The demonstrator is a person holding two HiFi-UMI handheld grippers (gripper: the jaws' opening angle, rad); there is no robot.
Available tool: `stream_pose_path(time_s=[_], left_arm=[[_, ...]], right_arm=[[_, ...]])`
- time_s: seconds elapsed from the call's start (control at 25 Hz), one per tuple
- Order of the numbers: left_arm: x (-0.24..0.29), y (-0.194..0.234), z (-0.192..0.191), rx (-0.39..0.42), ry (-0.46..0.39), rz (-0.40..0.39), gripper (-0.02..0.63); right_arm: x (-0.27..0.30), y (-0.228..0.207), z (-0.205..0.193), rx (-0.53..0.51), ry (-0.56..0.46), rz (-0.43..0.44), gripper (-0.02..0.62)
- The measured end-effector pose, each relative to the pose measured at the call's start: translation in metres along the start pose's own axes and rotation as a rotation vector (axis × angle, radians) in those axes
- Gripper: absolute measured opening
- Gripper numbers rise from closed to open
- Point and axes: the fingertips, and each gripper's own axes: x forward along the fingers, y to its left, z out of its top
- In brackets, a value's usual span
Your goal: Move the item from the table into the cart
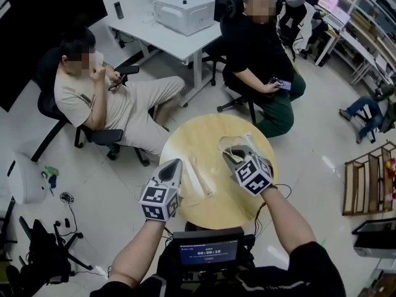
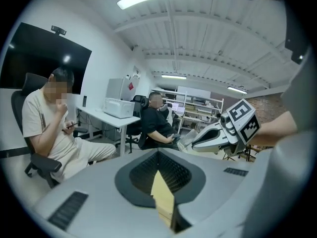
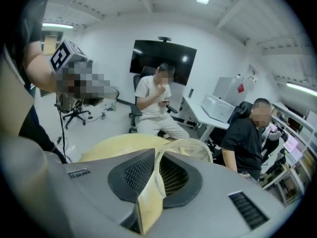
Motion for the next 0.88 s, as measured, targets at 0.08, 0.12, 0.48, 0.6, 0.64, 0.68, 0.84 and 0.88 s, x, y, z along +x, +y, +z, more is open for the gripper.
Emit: stream_pose_path(time_s=[0.08,0.12,0.48,0.6,0.64,0.68,0.84,0.88], left_arm=[[-0.014,-0.011,0.015,0.023,-0.04,-0.032,0.0],[-0.022,-0.016,0.022,0.034,-0.055,-0.052,0.0],[-0.091,-0.068,0.054,0.173,-0.137,-0.264,0.0],[-0.105,-0.111,0.058,0.204,-0.143,-0.341,0.0],[-0.11,-0.129,0.057,0.209,-0.145,-0.363,0.0],[-0.115,-0.148,0.055,0.214,-0.149,-0.385,0.0],[-0.134,-0.247,0.039,0.235,-0.154,-0.544,0.0],[-0.139,-0.28,0.035,0.244,-0.154,-0.592,0.0]], right_arm=[[-0.031,0.005,0.015,0.062,-0.065,-0.049,0.026],[-0.046,0.009,0.023,0.087,-0.097,-0.076,0.026],[-0.186,0.064,0.079,0.285,-0.338,-0.362,0.025],[-0.241,0.082,0.07,0.331,-0.384,-0.429,0.025],[-0.262,0.09,0.063,0.345,-0.395,-0.453,0.025],[-0.283,0.098,0.054,0.355,-0.405,-0.481,0.025],[-0.38,0.131,0.007,0.378,-0.452,-0.636,0.025],[-0.408,0.138,-0.01,0.388,-0.458,-0.675,0.025]])
